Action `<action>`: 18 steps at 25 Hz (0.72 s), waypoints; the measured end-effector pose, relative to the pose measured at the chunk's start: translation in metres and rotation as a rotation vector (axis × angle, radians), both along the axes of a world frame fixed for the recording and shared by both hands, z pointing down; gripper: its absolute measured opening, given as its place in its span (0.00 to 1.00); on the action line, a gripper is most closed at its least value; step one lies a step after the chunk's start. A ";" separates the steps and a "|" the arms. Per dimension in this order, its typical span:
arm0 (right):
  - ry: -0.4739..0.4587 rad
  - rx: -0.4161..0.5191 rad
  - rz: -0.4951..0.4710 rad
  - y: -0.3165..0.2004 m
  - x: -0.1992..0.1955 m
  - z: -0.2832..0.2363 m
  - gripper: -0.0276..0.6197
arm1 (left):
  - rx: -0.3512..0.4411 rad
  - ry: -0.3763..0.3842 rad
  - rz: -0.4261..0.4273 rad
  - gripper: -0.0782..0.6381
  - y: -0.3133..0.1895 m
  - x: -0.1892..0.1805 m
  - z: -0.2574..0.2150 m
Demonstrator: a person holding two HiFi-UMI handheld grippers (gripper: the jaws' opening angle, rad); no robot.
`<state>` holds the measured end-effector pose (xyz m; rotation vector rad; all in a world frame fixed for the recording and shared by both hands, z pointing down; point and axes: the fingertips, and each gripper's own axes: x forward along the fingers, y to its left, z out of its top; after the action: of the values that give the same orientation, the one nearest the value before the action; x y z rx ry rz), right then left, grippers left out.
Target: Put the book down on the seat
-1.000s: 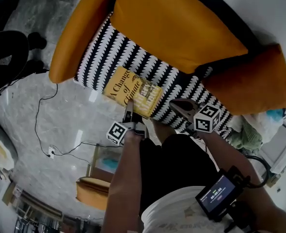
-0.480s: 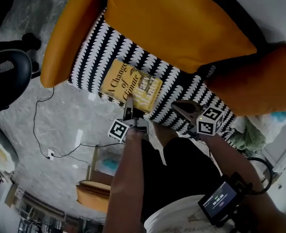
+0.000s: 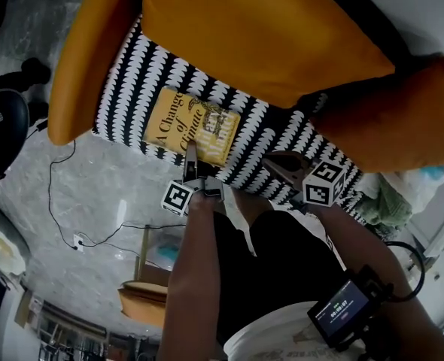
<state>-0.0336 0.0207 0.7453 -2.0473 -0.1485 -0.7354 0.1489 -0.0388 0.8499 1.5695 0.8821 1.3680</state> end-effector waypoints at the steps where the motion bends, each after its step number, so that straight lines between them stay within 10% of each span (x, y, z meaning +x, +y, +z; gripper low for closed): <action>1: 0.001 0.001 0.000 0.000 0.000 0.003 0.06 | 0.010 -0.001 -0.004 0.31 -0.001 0.001 0.004; 18: -0.003 0.015 -0.010 0.012 -0.011 0.002 0.06 | 0.179 -0.102 -0.036 0.41 -0.010 -0.009 0.028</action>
<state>-0.0443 0.0328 0.7470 -2.0339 -0.1338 -0.7433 0.1400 -0.0483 0.8780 1.6249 0.6826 1.5217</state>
